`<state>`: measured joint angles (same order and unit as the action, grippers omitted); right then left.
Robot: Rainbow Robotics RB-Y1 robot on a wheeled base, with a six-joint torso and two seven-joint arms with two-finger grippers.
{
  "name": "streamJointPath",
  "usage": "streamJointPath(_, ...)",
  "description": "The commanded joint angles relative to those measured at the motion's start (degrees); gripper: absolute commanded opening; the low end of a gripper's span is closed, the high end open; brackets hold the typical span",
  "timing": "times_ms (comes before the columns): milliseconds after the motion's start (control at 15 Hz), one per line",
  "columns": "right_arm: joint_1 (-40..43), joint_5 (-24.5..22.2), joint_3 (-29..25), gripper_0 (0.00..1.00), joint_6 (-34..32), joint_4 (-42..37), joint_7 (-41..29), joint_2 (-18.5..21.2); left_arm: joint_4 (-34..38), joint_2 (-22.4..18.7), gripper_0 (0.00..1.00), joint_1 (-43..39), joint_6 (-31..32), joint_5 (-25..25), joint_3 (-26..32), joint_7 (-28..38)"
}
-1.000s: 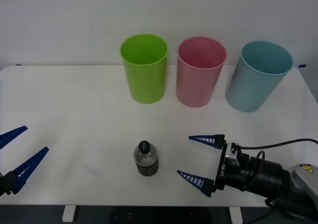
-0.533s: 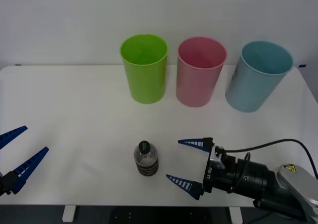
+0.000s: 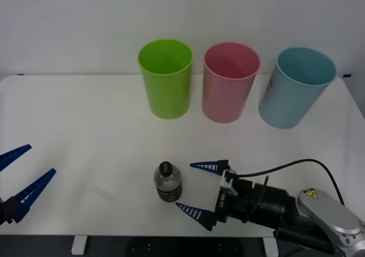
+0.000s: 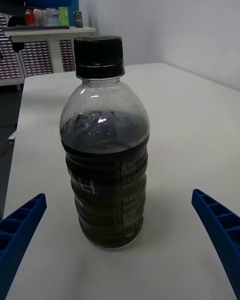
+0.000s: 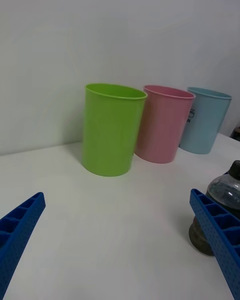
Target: Grasp the object on the table and drop it into the matching bin: aluminum can to the light blue bin, PET bottle to the pink bin.
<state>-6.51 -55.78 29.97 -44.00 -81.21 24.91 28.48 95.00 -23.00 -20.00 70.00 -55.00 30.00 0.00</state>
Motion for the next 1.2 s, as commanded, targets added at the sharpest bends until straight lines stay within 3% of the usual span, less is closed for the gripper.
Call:
streamJointPath(67, -1.6, 0.8, 2.8, 1.00, 3.3, 0.0, 0.6, -0.4, 0.0, 0.0, 1.00, 0.0, 0.0, 0.0, 0.0, 0.0)
streamJointPath(600, -4.0, 0.9, 7.7, 1.00, 10.3, 0.0, 1.0, -3.0, 0.0, 0.0, 1.00, 0.0, 0.0, 0.0, 0.0, 0.0)
streamJointPath(1200, -4.7, 0.6, 9.0, 1.00, 13.2, 0.0, 1.1, -4.1, 0.0, 0.0, 1.00, 0.0, 0.0, 0.0, 0.0, 0.0)
